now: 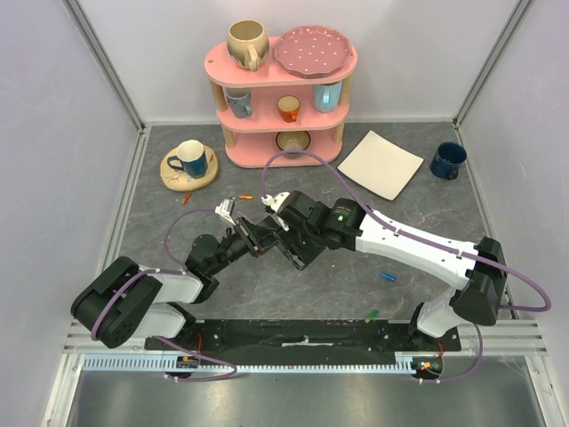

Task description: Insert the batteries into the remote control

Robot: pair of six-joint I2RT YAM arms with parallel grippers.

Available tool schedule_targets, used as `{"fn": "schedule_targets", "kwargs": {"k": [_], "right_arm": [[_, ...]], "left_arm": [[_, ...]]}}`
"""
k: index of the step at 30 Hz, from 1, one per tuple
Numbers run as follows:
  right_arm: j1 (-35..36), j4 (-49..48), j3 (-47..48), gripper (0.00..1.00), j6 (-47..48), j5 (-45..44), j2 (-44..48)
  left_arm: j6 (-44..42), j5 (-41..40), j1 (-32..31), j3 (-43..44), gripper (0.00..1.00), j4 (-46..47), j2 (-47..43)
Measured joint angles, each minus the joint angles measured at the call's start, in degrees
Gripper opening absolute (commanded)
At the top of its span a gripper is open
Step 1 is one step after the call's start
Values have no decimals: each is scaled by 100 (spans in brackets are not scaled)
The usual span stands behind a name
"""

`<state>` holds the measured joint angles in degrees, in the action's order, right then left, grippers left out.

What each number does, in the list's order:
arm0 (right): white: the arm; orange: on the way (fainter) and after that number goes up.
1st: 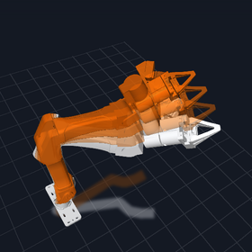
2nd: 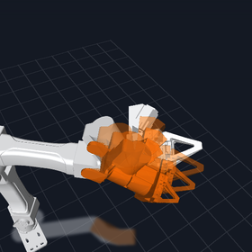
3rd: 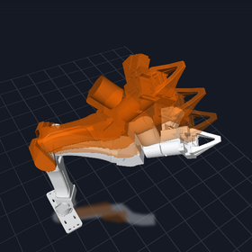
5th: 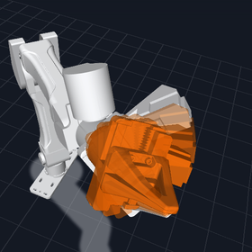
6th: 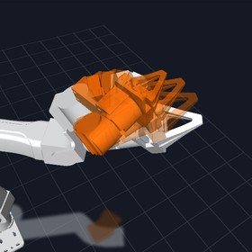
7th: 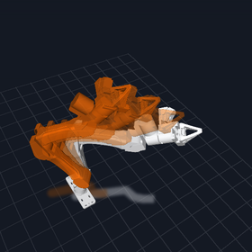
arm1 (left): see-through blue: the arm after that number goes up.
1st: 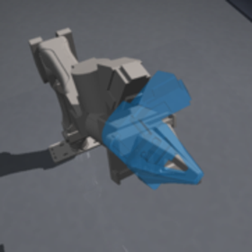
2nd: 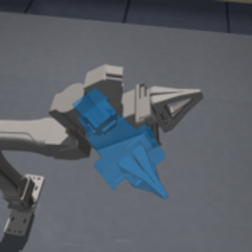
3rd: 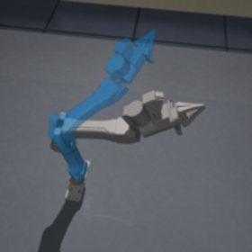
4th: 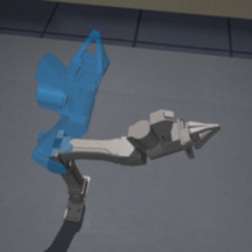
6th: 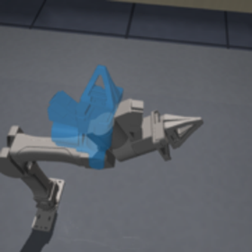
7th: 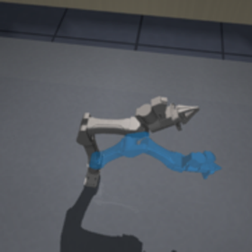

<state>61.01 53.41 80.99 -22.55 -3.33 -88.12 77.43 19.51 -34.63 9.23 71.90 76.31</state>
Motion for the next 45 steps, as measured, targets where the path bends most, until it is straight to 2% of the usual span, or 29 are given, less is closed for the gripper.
{"fn": "schedule_targets", "kwargs": {"k": [24, 45], "right_arm": [[28, -251, -319, 15, -20, -39, 39], [39, -142, -350, 15, -17, 9, 90]], "left_arm": [[42, 24, -55, 26, 2, -286, -9], [-61, -111, -302, 133, 2, -815, -372]]}}
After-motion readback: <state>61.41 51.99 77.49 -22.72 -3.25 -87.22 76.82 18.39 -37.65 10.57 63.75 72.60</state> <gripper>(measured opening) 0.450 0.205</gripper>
